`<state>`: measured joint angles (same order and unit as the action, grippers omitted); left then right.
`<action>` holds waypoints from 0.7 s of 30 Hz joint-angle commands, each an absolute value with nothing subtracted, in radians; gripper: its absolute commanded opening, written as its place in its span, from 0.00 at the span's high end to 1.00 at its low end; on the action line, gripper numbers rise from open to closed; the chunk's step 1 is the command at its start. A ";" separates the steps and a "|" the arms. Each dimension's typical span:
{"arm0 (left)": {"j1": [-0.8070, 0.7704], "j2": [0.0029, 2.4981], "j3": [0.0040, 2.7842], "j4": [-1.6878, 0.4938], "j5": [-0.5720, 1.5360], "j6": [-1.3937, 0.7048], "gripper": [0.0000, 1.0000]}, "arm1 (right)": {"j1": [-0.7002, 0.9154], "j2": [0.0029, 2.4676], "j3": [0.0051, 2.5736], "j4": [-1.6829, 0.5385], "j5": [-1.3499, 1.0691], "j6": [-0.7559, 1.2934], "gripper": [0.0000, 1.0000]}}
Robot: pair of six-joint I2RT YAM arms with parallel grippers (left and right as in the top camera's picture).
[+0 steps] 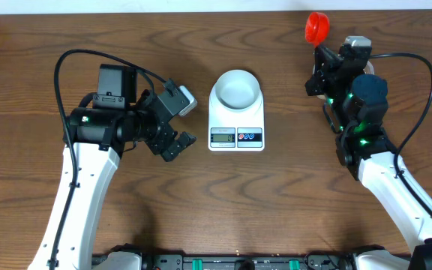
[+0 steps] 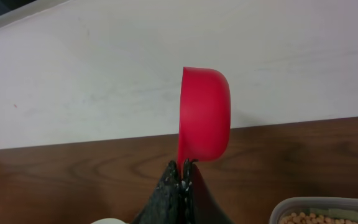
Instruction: Scoop item into bowl and weigh 50g on scale
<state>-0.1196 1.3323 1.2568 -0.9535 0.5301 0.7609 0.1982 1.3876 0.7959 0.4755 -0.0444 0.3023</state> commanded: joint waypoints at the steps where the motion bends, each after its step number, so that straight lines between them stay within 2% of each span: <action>1: -0.116 1.314 1.268 -0.957 0.580 0.779 0.02 | 0.189 1.393 0.818 0.482 -0.036 0.290 0.99; 21: -0.116 1.300 1.267 -0.979 0.564 0.800 0.02 | 0.189 1.393 0.818 0.478 -0.036 0.290 0.99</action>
<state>-0.1196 1.3125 1.2568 -0.9730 0.5552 0.7864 0.1982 1.3876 0.7959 0.4755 -0.0444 0.3023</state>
